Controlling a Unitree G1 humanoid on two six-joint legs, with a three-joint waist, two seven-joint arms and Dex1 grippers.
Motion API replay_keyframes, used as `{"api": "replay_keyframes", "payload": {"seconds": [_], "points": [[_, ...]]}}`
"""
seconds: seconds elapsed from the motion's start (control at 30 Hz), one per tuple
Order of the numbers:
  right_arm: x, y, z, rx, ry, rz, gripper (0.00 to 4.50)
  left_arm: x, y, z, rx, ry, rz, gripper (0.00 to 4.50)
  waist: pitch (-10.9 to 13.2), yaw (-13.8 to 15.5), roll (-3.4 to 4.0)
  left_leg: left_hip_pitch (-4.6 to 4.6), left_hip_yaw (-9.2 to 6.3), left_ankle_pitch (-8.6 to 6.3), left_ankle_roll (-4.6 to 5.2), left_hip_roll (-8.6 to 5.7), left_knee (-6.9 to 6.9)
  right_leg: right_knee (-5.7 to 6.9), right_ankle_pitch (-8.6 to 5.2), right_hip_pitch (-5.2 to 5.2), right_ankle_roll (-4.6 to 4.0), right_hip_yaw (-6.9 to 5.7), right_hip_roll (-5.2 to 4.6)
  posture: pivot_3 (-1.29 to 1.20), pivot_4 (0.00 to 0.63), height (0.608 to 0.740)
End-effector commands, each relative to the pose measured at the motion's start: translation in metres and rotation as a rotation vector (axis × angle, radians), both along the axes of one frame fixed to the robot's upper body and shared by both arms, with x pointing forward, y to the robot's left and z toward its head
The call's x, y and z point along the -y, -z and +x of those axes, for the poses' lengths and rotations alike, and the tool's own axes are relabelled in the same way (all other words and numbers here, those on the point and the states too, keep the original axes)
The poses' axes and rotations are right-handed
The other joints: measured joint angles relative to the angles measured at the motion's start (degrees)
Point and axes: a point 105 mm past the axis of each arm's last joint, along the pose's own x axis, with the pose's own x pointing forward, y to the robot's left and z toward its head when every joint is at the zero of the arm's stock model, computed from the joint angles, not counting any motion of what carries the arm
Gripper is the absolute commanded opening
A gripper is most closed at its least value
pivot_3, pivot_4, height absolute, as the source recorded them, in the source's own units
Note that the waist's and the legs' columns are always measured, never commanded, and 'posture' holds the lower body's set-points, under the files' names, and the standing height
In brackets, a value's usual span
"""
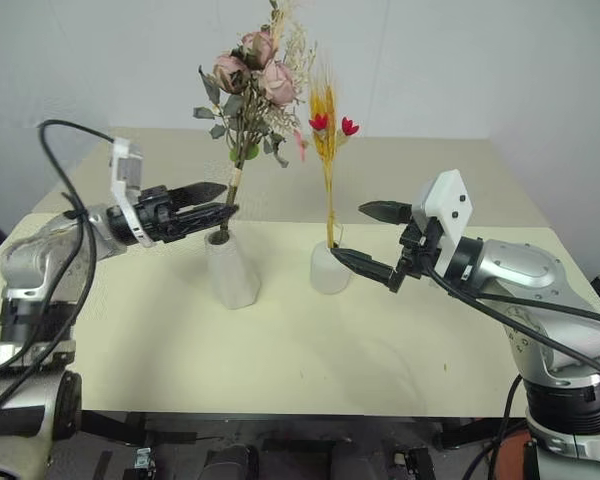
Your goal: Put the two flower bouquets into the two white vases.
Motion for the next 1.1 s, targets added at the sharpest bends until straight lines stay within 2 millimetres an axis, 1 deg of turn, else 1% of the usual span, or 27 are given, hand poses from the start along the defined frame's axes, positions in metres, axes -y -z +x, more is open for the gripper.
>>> {"api": "replay_keyframes", "payload": {"seconds": [0.03, 0.13, 0.23, 0.4, 0.6, 0.63, 0.67, 0.77, 0.93, 1.1], "points": [[0.001, -0.013, -0.008, 0.067, 0.006, 0.013, 4.5, 0.008, -0.009, 0.003, 0.042, 0.036, 0.035, 4.46, 0.0, 0.0, 0.0, 0.0, 0.0, 0.0, 0.0, 0.0, 0.0, -0.01, 0.0, 0.0, 0.0, 0.0, 0.0, 0.0, 0.15, 0.74], [0.001, -0.012, -0.009, 0.066, 0.013, 0.016, 4.5, 0.012, -0.013, 0.006, 0.053, 0.056, 0.03, 4.46, 0.0, 0.0, 0.0, -0.01, 0.0, 0.0, 0.0, 0.0, 0.0, 0.01, 0.0, 0.0, 0.0, 0.0, 0.0, 0.0, 0.15, 0.74], [0.001, -0.011, -0.011, 0.064, 0.018, 0.02, 4.5, 0.012, -0.019, 0.013, 0.073, 0.025, -0.004, 3.89, 0.0, 0.0, 0.0, 0.0, 0.0, 0.0, 0.0, 0.0, 0.0, 0.02, 0.0, -0.01, 0.01, 0.0, 0.0, 0.0, 0.15, 0.74], [0.001, -0.01, -0.013, 0.059, 0.025, 0.025, 4.5, 0.01, -0.023, 0.014, 0.09, 0.009, -0.033, 2.31, 0.0, -0.1, 0.0, 0.0, 0.0, 0.0, 0.01, 0.0, 0.0, 0.03, 0.0, -0.01, 0.01, 0.01, 0.0, 0.0, 0.15, 0.74], [0.0, -0.009, -0.012, 0.055, 0.026, 0.028, 4.5, 0.008, -0.023, 0.012, 0.099, 0.012, -0.039, 0.35, 0.0, 0.0, 0.0, 0.0, 0.0, 0.0, 0.01, 0.0, 0.01, 0.03, 0.0, 0.0, 0.02, 0.01, 0.0, 0.0, 0.15, 0.74], [0.0, -0.009, -0.012, 0.055, 0.026, 0.027, 4.5, 0.008, -0.024, 0.012, 0.103, 0.011, -0.042, 0.08, 0.0, 0.0, 0.0, 0.0, 0.0, 0.0, 0.01, 0.0, 0.01, 0.03, 0.0, 0.0, 0.01, 0.01, 0.0, 0.0, 0.15, 0.74], [0.0, -0.009, -0.012, 0.054, 0.025, 0.028, 4.5, 0.008, -0.025, 0.011, 0.117, 0.008, -0.052, 0.01, 0.0, 0.0, 0.0, 0.0, 0.0, 0.0, 0.01, 0.0, 0.01, 0.03, 0.0, 0.0, 0.01, 0.01, 0.0, 0.0, 0.15, 0.74], [0.0, -0.009, -0.012, 0.051, 0.023, 0.03, 4.5, 0.006, -0.028, 0.008, 0.153, 0.007, -0.074, 0.01, 0.0, -0.1, 0.0, 0.0, 0.0, 0.0, 0.01, 0.0, 0.01, 0.04, 0.01, 0.0, 0.01, 0.01, 0.0, 0.0, 0.15, 0.74], [-0.001, -0.009, -0.011, 0.048, 0.018, 0.03, 4.5, 0.003, -0.026, 0.004, 0.173, -0.012, -0.095, 0.01, 0.0, 0.0, 0.0, 0.0, 0.0, 0.0, 0.01, 0.0, 0.01, 0.03, 0.01, 0.01, 0.01, 0.02, -0.01, 0.0, 0.15, 0.74], [0.001, -0.009, -0.011, 0.044, 0.014, 0.028, 4.5, -0.001, -0.026, -0.005, 0.189, -0.027, -0.167, 0.01, 0.0, -0.1, 0.0, 0.01, 0.0, 0.0, 0.01, 0.01, 0.01, 0.06, 0.05, 0.01, -0.04, 0.02, 0.0, 0.0, 0.15, 0.74]]}}
